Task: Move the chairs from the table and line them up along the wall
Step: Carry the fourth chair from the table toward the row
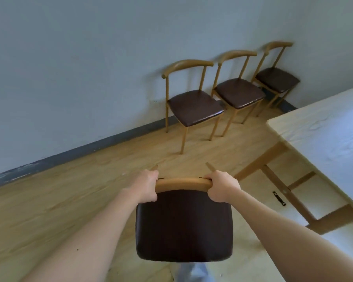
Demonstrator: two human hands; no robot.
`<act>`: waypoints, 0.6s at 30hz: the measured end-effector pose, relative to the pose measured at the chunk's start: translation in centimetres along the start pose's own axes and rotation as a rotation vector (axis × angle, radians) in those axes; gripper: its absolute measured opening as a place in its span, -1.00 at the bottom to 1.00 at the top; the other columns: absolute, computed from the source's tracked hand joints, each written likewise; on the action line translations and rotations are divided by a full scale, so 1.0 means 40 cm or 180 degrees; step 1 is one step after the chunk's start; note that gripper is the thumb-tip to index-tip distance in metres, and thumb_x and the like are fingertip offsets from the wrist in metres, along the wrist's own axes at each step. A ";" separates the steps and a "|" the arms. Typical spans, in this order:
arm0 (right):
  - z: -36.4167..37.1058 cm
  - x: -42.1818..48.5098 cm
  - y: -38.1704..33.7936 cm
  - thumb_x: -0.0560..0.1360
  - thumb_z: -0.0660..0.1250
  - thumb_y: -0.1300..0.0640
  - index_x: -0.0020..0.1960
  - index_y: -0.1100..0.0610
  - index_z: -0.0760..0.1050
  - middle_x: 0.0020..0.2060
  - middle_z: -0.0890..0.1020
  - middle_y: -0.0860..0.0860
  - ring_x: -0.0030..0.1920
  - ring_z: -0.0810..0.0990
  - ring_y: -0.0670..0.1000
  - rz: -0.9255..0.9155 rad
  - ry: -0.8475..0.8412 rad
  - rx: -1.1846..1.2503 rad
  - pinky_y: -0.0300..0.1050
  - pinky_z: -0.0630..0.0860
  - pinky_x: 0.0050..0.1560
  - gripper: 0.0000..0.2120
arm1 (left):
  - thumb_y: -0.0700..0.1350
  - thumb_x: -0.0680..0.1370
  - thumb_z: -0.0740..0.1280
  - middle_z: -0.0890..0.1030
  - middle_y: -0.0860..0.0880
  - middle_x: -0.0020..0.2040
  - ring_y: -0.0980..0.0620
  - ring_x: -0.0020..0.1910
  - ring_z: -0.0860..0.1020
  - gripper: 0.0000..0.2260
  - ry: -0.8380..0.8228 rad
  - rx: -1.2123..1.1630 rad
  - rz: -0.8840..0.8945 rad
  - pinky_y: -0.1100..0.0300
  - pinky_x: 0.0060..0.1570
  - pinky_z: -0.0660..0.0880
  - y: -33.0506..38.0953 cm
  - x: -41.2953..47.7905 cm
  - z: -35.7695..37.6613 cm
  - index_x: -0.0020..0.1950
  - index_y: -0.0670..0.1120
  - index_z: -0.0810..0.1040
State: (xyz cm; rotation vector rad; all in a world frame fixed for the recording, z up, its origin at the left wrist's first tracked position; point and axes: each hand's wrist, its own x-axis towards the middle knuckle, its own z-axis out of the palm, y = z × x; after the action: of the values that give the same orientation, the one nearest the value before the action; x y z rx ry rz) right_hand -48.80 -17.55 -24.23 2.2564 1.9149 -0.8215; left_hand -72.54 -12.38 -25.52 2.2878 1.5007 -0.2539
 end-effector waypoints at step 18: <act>-0.205 0.805 -0.226 0.25 0.19 0.30 0.02 -0.15 0.58 -0.23 0.56 -0.12 -0.22 0.53 -0.02 -0.0694 -0.0681 -0.0235 -0.20 0.38 -0.38 -0.51 | -0.11 0.25 0.47 0.59 -0.01 -0.06 -0.03 -0.14 0.56 -0.60 -0.0342 -0.0495 -0.0944 0.08 -0.17 0.56 -0.318 0.545 -0.179 0.05 0.00 0.49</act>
State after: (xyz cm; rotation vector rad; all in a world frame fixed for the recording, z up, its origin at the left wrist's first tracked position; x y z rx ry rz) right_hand -51.78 16.45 -28.73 1.8568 2.0739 -0.9559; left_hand -75.63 13.36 -29.66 1.8988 1.7354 -0.3239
